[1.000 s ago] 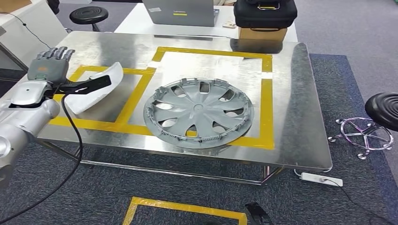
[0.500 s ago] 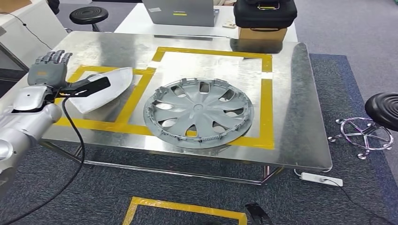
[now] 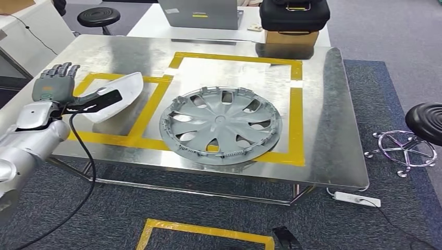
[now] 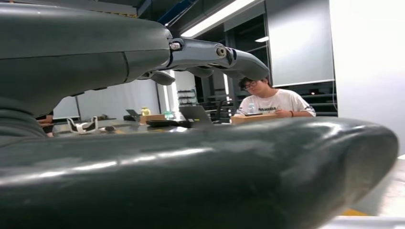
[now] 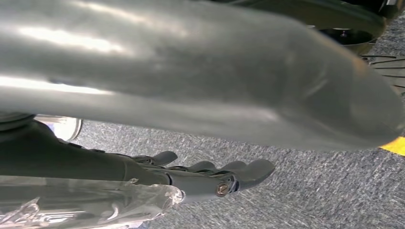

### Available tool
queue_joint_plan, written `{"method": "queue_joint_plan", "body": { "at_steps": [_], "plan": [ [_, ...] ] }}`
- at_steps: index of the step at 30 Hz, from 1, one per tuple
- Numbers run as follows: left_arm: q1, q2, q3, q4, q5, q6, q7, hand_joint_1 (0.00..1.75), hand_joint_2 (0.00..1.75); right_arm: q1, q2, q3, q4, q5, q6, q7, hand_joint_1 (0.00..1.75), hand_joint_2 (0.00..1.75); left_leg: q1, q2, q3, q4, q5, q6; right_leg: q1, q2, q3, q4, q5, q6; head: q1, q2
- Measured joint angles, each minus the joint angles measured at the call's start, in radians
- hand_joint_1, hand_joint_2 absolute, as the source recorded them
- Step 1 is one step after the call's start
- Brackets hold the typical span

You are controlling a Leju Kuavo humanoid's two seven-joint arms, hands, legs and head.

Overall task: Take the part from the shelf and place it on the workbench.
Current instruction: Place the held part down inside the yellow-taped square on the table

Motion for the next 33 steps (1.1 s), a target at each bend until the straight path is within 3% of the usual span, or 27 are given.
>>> {"method": "queue_joint_plan", "body": {
  "at_steps": [5,9,11,13,15,16,19,21,23,25,26,28,30,31,33],
  "plan": [
    [0.002,0.000,0.013,0.000,0.000,0.004,-0.003,0.00,0.00,0.001,0.000,0.000,0.000,0.000,0.000,0.000,0.00,0.00,-0.003,0.000,-0.004,0.009,-0.004,0.009,-0.002,0.000,0.000,0.000,0.003,0.007,0.000,0.000],
    [0.002,-0.002,0.018,0.000,-0.002,0.008,-0.005,0.00,0.00,0.002,0.000,0.000,0.000,0.001,0.000,0.000,0.00,0.00,0.000,0.002,-0.002,0.002,0.013,0.021,-0.003,-0.001,-0.001,-0.004,0.004,0.021,0.000,0.000],
    [0.002,-0.005,0.018,0.000,-0.005,0.008,-0.006,0.00,0.00,0.002,0.000,0.000,0.000,0.001,0.000,0.001,0.00,0.00,0.006,0.006,0.002,-0.009,0.025,0.026,-0.002,-0.007,-0.024,0.052,-0.041,0.028,0.003,0.000],
    [0.003,-0.006,0.019,0.000,-0.009,0.008,-0.006,0.00,0.00,0.003,0.000,0.000,0.000,0.001,0.000,0.001,0.00,0.00,0.008,0.009,0.002,-0.009,0.027,0.027,-0.004,-0.012,-0.071,0.183,-0.112,0.037,0.005,0.000],
    [0.005,-0.006,0.019,0.000,-0.011,0.006,-0.006,0.00,0.00,0.005,0.000,0.000,0.000,0.002,0.000,0.001,0.00,0.00,0.011,0.011,0.001,-0.008,0.026,0.027,-0.008,-0.017,-0.097,0.272,-0.143,0.046,0.004,0.000],
    [0.005,-0.007,0.019,0.000,-0.012,0.005,-0.006,0.00,0.00,0.005,0.000,0.000,0.000,0.002,0.000,0.001,0.00,0.00,0.014,0.011,0.001,-0.007,0.026,0.024,-0.010,-0.018,-0.083,0.263,-0.133,0.052,0.004,0.000],
    [0.004,-0.007,0.019,0.000,-0.015,0.002,-0.007,0.00,0.00,0.001,0.001,0.000,0.000,0.002,0.001,0.001,0.00,0.00,0.024,0.011,-0.002,0.007,0.016,0.004,-0.019,-0.021,0.030,0.094,-0.082,0.066,0.006,0.000],
    [0.001,-0.007,0.019,0.000,-0.017,-0.001,-0.007,0.00,0.00,-0.003,0.002,0.000,0.000,0.002,0.001,0.001,0.00,0.00,0.024,0.009,-0.007,0.019,0.010,-0.011,-0.019,-0.017,0.065,0.045,-0.087,0.054,0.009,0.000],
    [-0.001,-0.009,0.019,0.000,-0.020,-0.004,-0.007,0.00,0.00,-0.006,0.003,0.000,0.000,0.001,0.002,0.001,0.00,0.00,0.023,0.007,-0.010,0.025,0.008,-0.019,-0.017,-0.013,0.062,0.048,-0.093,0.029,0.007,0.000],
    [-0.001,-0.011,0.019,0.000,-0.021,-0.007,-0.007,0.00,0.00,-0.009,0.003,0.000,0.000,0.001,0.002,0.001,0.00,0.00,0.025,0.008,-0.019,0.047,-0.014,-0.024,-0.017,-0.013,0.059,0.049,-0.093,0.012,0.004,0.000],
    [-0.002,-0.011,0.019,0.000,-0.021,-0.007,-0.007,0.00,0.00,-0.009,0.003,0.000,0.000,0.001,0.002,0.001,0.00,0.00,0.024,0.010,-0.034,0.082,-0.040,-0.025,-0.016,-0.012,0.057,0.048,-0.090,0.005,0.003,0.000],
    [-0.002,-0.012,0.019,0.000,-0.021,-0.008,-0.007,0.00,0.00,-0.008,0.003,0.000,0.000,0.001,0.002,0.002,0.00,0.00,0.020,0.011,-0.087,0.203,-0.110,-0.023,-0.014,-0.013,0.052,0.048,-0.085,-0.004,0.001,0.000],
    [0.000,-0.014,0.019,0.000,-0.021,-0.009,-0.007,0.00,0.00,-0.007,0.003,0.000,0.000,0.001,0.002,0.002,0.00,0.00,0.018,0.011,-0.133,0.307,-0.147,-0.018,-0.009,-0.013,0.044,0.048,-0.079,-0.011,0.000,0.000],
    [0.002,-0.014,0.019,0.000,-0.021,-0.010,-0.007,0.00,0.00,-0.007,0.003,0.000,0.000,0.001,0.002,0.002,0.00,0.00,0.017,0.011,-0.137,0.316,-0.139,-0.014,-0.007,-0.014,0.040,0.048,-0.076,-0.013,0.001,0.000],
    [0.002,-0.015,0.019,0.000,-0.023,-0.010,-0.007,0.00,0.00,-0.007,0.003,0.000,0.000,0.001,0.002,0.003,0.00,0.00,0.016,0.011,-0.089,0.235,-0.083,-0.006,-0.005,-0.014,0.032,0.048,-0.068,-0.011,0.000,0.000]
  ]
}}
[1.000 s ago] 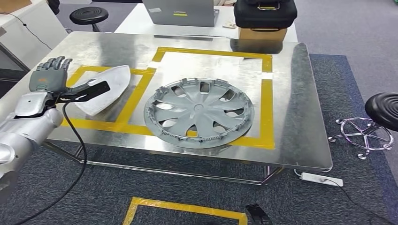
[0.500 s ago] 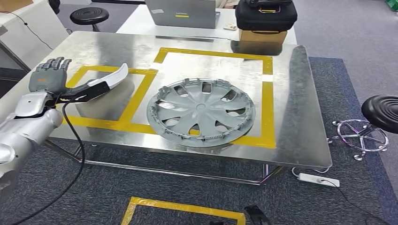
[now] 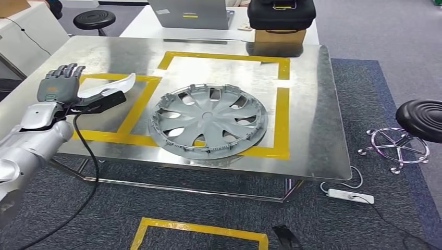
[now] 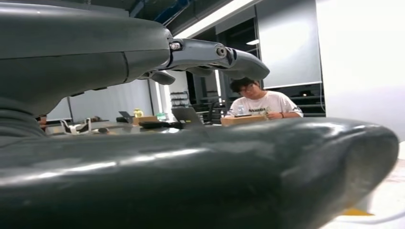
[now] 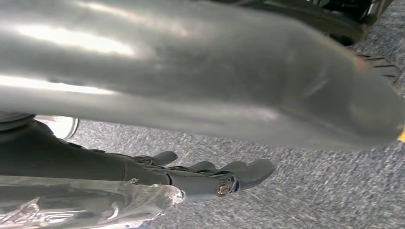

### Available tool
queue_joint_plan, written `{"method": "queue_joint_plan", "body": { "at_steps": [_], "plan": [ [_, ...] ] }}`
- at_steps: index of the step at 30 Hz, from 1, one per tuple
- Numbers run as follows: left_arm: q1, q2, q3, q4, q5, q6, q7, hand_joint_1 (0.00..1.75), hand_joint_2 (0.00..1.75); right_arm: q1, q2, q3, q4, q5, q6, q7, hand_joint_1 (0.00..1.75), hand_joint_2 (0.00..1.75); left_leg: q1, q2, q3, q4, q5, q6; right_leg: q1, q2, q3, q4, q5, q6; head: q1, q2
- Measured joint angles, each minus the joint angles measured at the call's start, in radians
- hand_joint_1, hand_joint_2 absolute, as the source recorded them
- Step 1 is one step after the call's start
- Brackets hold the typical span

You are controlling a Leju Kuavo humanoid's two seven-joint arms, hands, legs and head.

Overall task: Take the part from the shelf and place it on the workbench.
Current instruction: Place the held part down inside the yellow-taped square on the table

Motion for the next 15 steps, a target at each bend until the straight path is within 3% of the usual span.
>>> {"method": "queue_joint_plan", "body": {
  "at_steps": [2,4,6,7,9,11,12,13,14,15],
  "plan": [
    [-0.003,-0.002,0.000,0.000,-0.001,0.000,0.000,0.00,0.00,0.000,0.000,0.000,0.000,0.000,0.000,0.000,0.00,0.00,-0.003,0.000,0.070,-0.118,0.044,0.005,0.003,0.001,-0.007,0.001,0.008,0.008,0.000,0.000],
    [-0.005,-0.005,0.000,0.000,-0.002,0.000,0.000,0.00,0.00,0.000,0.000,0.000,0.000,0.000,0.000,0.000,0.00,0.00,-0.007,-0.001,0.097,-0.176,0.052,0.006,0.004,0.002,-0.014,-0.001,0.020,0.020,0.001,0.000],
    [-0.004,-0.008,0.000,0.000,-0.004,0.000,0.000,0.00,0.00,0.003,0.000,0.000,0.000,0.000,0.000,0.000,0.00,0.00,-0.010,-0.001,0.088,-0.185,0.060,0.015,0.000,0.002,-0.021,-0.006,0.031,0.033,0.001,0.000],
    [-0.004,-0.009,0.000,0.000,-0.004,0.000,0.000,0.00,0.00,0.006,0.000,0.000,0.000,-0.001,0.000,0.001,0.00,0.00,-0.011,-0.001,0.083,-0.186,0.067,0.022,-0.002,0.000,-0.026,-0.001,0.024,0.038,0.002,0.000],
    [-0.005,-0.012,0.000,0.000,-0.005,-0.001,0.000,0.00,0.00,0.008,0.000,0.000,0.000,-0.001,0.001,0.001,0.00,0.00,-0.009,0.000,0.073,-0.189,0.081,0.036,-0.002,-0.003,-0.054,0.066,-0.035,0.045,0.004,0.000],
    [-0.005,-0.014,0.000,0.000,-0.006,-0.001,0.000,0.00,0.00,0.009,0.000,0.000,0.000,-0.001,0.001,0.002,0.00,0.00,-0.011,0.001,0.059,-0.189,0.093,0.043,-0.001,-0.004,-0.092,0.196,-0.118,0.049,0.005,0.000],
    [-0.003,-0.014,0.000,0.000,-0.007,-0.001,0.000,0.00,0.00,0.009,0.000,0.000,0.000,-0.001,0.001,0.002,0.00,0.00,-0.012,0.001,0.052,-0.188,0.099,0.044,0.000,-0.004,-0.103,0.247,-0.142,0.049,0.005,0.000],
    [-0.002,-0.015,0.000,0.000,-0.008,-0.002,0.000,0.00,0.00,0.009,0.000,0.000,0.000,-0.001,0.001,0.002,0.00,0.00,-0.013,0.001,0.045,-0.188,0.104,0.045,0.002,-0.004,-0.098,0.265,-0.147,0.048,0.005,0.000],
    [0.000,-0.015,0.000,0.000,-0.009,-0.002,0.000,0.00,0.00,0.009,0.000,0.000,0.000,-0.001,0.001,0.002,0.00,0.00,-0.014,0.000,0.039,-0.188,0.109,0.044,0.004,-0.004,-0.074,0.245,-0.136,0.045,0.005,0.000],
    [0.000,-0.015,0.000,0.000,-0.009,-0.003,0.000,0.00,0.00,0.008,0.000,0.000,0.000,-0.001,0.000,0.002,0.00,0.00,-0.014,0.000,0.034,-0.187,0.113,0.043,0.006,-0.004,-0.032,0.190,-0.115,0.041,0.005,0.000]
  ]
}}
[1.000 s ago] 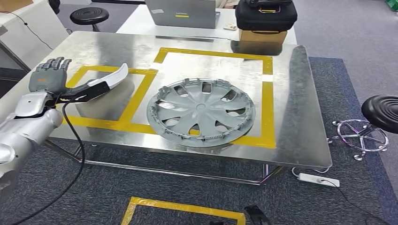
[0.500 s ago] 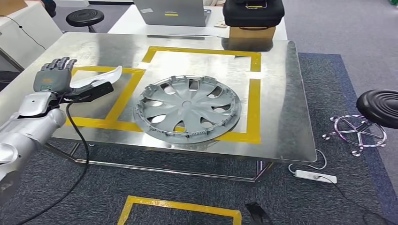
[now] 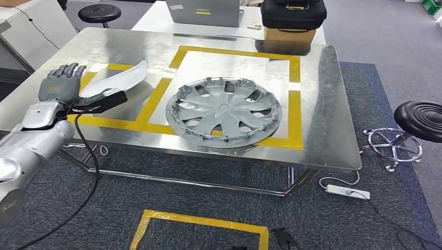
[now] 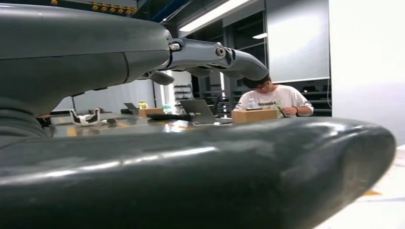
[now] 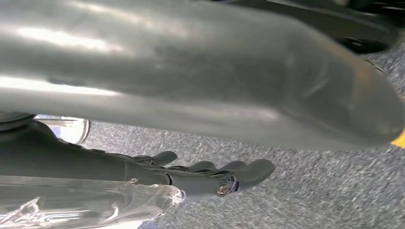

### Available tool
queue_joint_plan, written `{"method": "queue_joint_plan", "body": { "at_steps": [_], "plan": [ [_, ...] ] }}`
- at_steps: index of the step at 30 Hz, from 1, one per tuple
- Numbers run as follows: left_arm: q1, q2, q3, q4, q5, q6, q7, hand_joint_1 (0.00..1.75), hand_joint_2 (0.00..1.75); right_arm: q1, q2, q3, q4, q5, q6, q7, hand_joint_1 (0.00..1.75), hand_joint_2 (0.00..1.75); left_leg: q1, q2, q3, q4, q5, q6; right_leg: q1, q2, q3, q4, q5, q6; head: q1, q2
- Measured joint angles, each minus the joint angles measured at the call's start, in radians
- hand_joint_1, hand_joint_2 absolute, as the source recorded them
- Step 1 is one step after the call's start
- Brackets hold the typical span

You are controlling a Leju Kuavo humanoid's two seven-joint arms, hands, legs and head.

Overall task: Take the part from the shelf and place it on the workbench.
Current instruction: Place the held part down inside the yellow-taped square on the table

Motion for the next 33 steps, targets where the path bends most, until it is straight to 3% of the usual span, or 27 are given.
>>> {"method": "queue_joint_plan", "body": {
  "at_steps": [2,4,7,9,11,13,14,15,18,20,22,24,26,27,28,29,30,33],
  "plan": [
    [-0.001,0.001,0.000,0.000,0.000,-0.001,0.000,0.00,0.00,-0.003,0.000,0.000,0.000,0.000,-0.001,0.000,0.00,0.00,-0.001,0.000,-0.006,0.001,0.007,-0.007,0.006,0.000,0.091,-0.132,0.028,-0.010,-0.001,0.000],
    [-0.002,0.002,0.000,0.000,0.000,-0.001,0.000,0.00,0.00,-0.006,0.000,0.000,0.000,0.000,-0.001,0.000,0.00,0.00,-0.001,0.001,-0.010,0.001,0.016,-0.017,0.010,0.000,0.129,-0.193,0.034,-0.017,-0.001,0.000],
    [-0.002,0.003,0.000,0.000,-0.001,-0.002,0.000,0.00,0.00,-0.007,0.000,0.000,0.000,0.000,-0.001,0.000,0.00,0.00,0.000,0.001,-0.017,0.002,0.019,-0.034,0.010,-0.001,0.125,-0.205,0.050,-0.034,-0.001,0.000],
    [-0.003,0.005,0.000,0.000,-0.001,-0.003,0.000,0.00,0.00,-0.008,0.000,0.000,0.000,0.000,-0.001,0.000,0.00,0.00,0.001,0.001,-0.038,0.055,-0.030,-0.043,0.005,-0.002,0.117,-0.215,0.067,-0.047,-0.002,0.000],
    [-0.002,0.007,0.000,0.000,-0.001,-0.004,0.000,0.00,0.00,-0.008,0.000,0.000,0.000,0.000,-0.001,0.000,0.00,0.00,0.002,0.001,-0.082,0.175,-0.108,-0.051,0.005,-0.002,0.102,-0.216,0.080,-0.051,-0.003,0.000],
    [0.001,0.008,0.000,0.001,-0.001,-0.004,0.000,0.00,0.00,-0.006,0.000,0.000,0.000,0.000,-0.001,0.000,0.00,0.00,0.005,0.001,-0.105,0.256,-0.140,-0.056,0.005,-0.002,0.084,-0.216,0.094,-0.051,-0.003,0.000],
    [0.002,0.008,0.000,0.001,-0.001,-0.004,0.000,0.00,0.00,-0.006,0.000,0.000,0.000,0.000,-0.001,0.000,0.00,0.00,0.006,0.001,-0.094,0.250,-0.130,-0.057,0.005,-0.002,0.075,-0.216,0.101,-0.050,-0.003,0.000],
    [0.003,0.008,0.000,0.001,-0.002,-0.004,0.000,0.00,0.00,-0.006,0.000,0.000,0.000,0.000,-0.001,0.000,0.00,0.00,0.008,0.001,-0.064,0.210,-0.107,-0.058,0.004,-0.003,0.067,-0.215,0.108,-0.048,-0.003,0.000],
    [0.000,0.007,0.000,0.001,-0.002,-0.004,0.000,0.00,0.00,-0.009,-0.001,0.000,-0.001,0.000,-0.001,0.000,0.00,0.00,0.011,0.000,0.052,0.036,-0.055,-0.059,0.006,-0.002,0.048,-0.212,0.126,-0.033,-0.003,0.000],
    [-0.002,0.006,0.000,0.001,-0.003,-0.004,0.000,0.00,0.00,-0.008,-0.002,0.000,-0.001,0.000,-0.001,0.000,0.00,0.00,0.006,-0.004,0.069,-0.006,-0.052,-0.047,0.006,-0.001,0.038,-0.213,0.140,-0.021,-0.002,0.000],
    [-0.002,0.005,0.000,0.001,-0.005,-0.005,0.000,0.00,0.00,-0.005,-0.002,0.000,-0.001,0.000,0.000,0.000,0.00,0.00,0.004,-0.003,0.057,-0.009,-0.041,-0.025,0.002,-0.001,0.029,-0.214,0.147,-0.010,-0.003,0.000],
    [-0.004,0.004,0.000,0.001,-0.008,-0.007,0.000,0.00,0.00,-0.003,-0.002,0.000,-0.001,0.001,0.000,0.000,0.00,0.00,0.004,0.000,0.044,-0.011,-0.026,-0.007,0.000,-0.002,0.007,-0.168,0.102,-0.001,0.000,0.000],
    [-0.005,0.004,0.000,0.001,-0.010,-0.009,0.000,0.00,0.00,-0.003,-0.002,0.000,-0.001,0.001,0.001,0.000,0.00,0.00,0.004,0.001,0.028,-0.011,-0.011,0.003,0.000,-0.003,-0.033,-0.044,0.014,0.004,0.003,0.000],
    [-0.004,0.005,0.000,0.001,-0.010,-0.010,0.000,0.00,0.00,-0.004,-0.002,0.000,-0.001,0.001,0.001,0.000,0.00,0.00,0.003,0.001,0.018,-0.011,-0.004,0.005,0.000,-0.003,-0.050,0.020,-0.020,0.005,0.004,0.000],
    [-0.003,0.005,0.000,0.001,-0.010,-0.010,0.000,0.00,0.00,-0.004,-0.002,0.000,-0.001,0.001,0.001,0.000,0.00,0.00,0.002,0.001,0.009,-0.010,0.004,0.006,0.000,-0.002,-0.055,0.061,-0.036,0.005,0.004,0.000],
    [-0.002,0.005,0.000,0.001,-0.010,-0.011,0.000,0.00,0.00,-0.004,-0.002,0.000,-0.001,0.001,0.001,0.000,0.00,0.00,0.001,0.000,-0.001,-0.010,0.011,0.005,0.001,-0.002,-0.042,0.064,-0.033,0.003,0.004,0.000],
    [-0.001,0.005,0.000,0.001,-0.010,-0.011,0.000,0.00,0.00,-0.005,-0.002,0.000,-0.001,0.001,0.001,0.000,0.00,0.00,0.000,-0.001,-0.009,-0.010,0.018,0.003,0.002,-0.002,-0.010,0.030,-0.016,0.000,0.004,0.000],
    [0.000,0.006,0.001,0.001,-0.011,-0.011,0.001,0.00,0.00,-0.010,-0.003,0.000,-0.001,0.001,0.001,-0.001,0.00,0.00,-0.001,-0.002,-0.026,-0.009,0.036,-0.008,0.007,-0.002,0.129,-0.160,0.025,-0.011,0.003,0.000]
  ]
}}
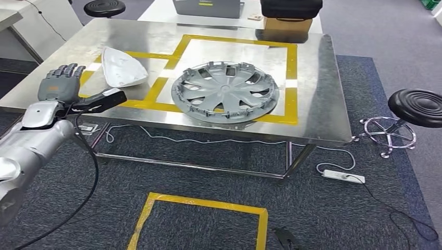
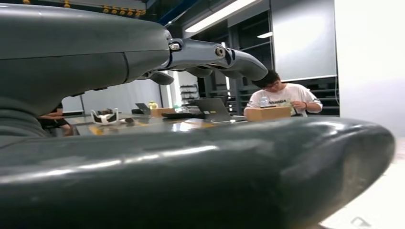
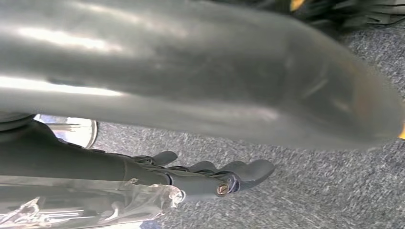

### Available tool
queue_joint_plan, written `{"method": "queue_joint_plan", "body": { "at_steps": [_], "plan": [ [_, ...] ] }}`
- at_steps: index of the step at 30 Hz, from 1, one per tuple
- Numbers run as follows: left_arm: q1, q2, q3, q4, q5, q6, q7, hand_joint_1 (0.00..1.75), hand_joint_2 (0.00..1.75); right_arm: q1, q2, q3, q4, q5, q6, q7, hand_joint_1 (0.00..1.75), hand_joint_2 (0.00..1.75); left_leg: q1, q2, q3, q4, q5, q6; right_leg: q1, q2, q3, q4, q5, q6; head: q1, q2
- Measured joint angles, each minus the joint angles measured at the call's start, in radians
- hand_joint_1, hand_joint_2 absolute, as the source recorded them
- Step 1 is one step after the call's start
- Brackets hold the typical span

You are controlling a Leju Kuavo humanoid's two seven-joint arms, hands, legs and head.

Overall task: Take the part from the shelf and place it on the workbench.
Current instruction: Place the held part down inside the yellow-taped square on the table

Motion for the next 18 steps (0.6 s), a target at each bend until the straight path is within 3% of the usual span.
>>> {"method": "queue_joint_plan", "body": {
  "at_steps": [2,4,5,7,9,10,11,13,15,16,18],
  "plan": [
    [0.001,0.001,0.001,0.000,0.000,0.000,0.000,0.00,0.00,-0.002,-0.001,0.000,0.000,0.000,0.000,-0.001,0.00,0.00,0.000,0.001,-0.005,0.000,0.012,-0.011,0.004,0.001,0.027,-0.046,0.000,-0.007,0.001,0.000],
    [0.006,0.002,0.001,0.001,0.001,0.001,0.000,0.00,0.00,0.000,-0.001,0.000,0.000,0.000,0.000,-0.001,0.00,0.00,0.002,0.001,-0.009,-0.003,0.020,-0.024,0.004,0.000,0.017,-0.051,0.013,-0.020,0.003,0.000],
    [0.010,0.003,0.002,0.001,0.001,0.001,0.000,0.00,0.00,0.000,-0.001,0.000,0.000,0.000,0.000,-0.001,0.00,0.00,0.002,0.001,-0.014,0.003,0.011,-0.030,0.003,-0.001,0.013,-0.055,0.023,-0.028,0.002,0.000],
    [0.016,0.004,0.005,0.002,0.004,0.002,0.000,0.00,0.00,0.001,-0.001,0.000,0.000,0.000,-0.001,-0.001,0.00,0.00,0.004,0.001,-0.042,0.068,-0.052,-0.038,-0.001,-0.002,-0.001,-0.063,0.042,-0.039,0.001,0.000],
    [0.025,0.004,0.007,0.002,0.006,0.003,0.000,0.00,0.00,0.003,-0.001,0.000,0.000,0.000,-0.002,-0.001,0.00,0.00,0.005,0.001,-0.084,0.193,-0.132,-0.044,-0.001,-0.002,-0.021,-0.064,0.058,-0.044,0.001,0.000],
    [0.031,0.004,0.008,0.003,0.008,0.002,0.000,0.00,0.00,0.003,-0.001,0.000,0.000,0.000,-0.002,-0.001,0.00,0.00,0.006,0.001,-0.097,0.242,-0.152,-0.047,-0.001,-0.002,-0.030,-0.064,0.066,-0.044,0.000,0.000],
    [0.039,0.004,0.010,0.004,0.010,0.002,0.000,0.00,0.00,0.004,-0.001,0.000,0.000,0.000,-0.002,-0.001,0.00,0.00,0.007,0.002,-0.096,0.264,-0.153,-0.049,-0.001,-0.003,-0.040,-0.064,0.073,-0.043,0.000,0.000],
    [0.054,0.003,0.018,0.004,0.018,0.003,0.000,0.00,0.00,0.004,-0.001,0.000,0.000,0.000,-0.002,-0.001,0.00,0.00,0.011,0.002,-0.043,0.208,-0.113,-0.051,-0.001,-0.003,-0.058,-0.063,0.088,-0.039,0.000,0.000],
    [0.071,0.002,0.027,0.005,0.028,0.011,0.001,0.00,0.00,0.004,-0.002,0.000,0.000,-0.001,-0.002,-0.001,0.00,0.00,0.014,0.003,0.049,0.081,-0.083,-0.051,0.000,-0.002,-0.073,-0.061,0.100,-0.029,0.001,0.000],
    [0.081,0.001,0.030,0.005,0.031,0.015,0.001,0.00,0.00,0.004,-0.002,0.000,0.000,-0.001,-0.003,-0.002,0.00,0.00,0.014,0.003,0.080,0.033,-0.080,-0.049,0.001,-0.001,-0.079,-0.060,0.107,-0.023,0.002,0.000],
    [0.100,-0.001,0.035,0.005,0.033,0.021,0.001,0.00,0.00,0.007,-0.002,0.000,0.000,-0.001,-0.003,-0.002,0.00,0.00,0.008,0.001,0.093,-0.004,-0.081,-0.036,0.001,0.000,-0.088,-0.060,0.120,-0.011,0.004,0.000]
  ]
}}
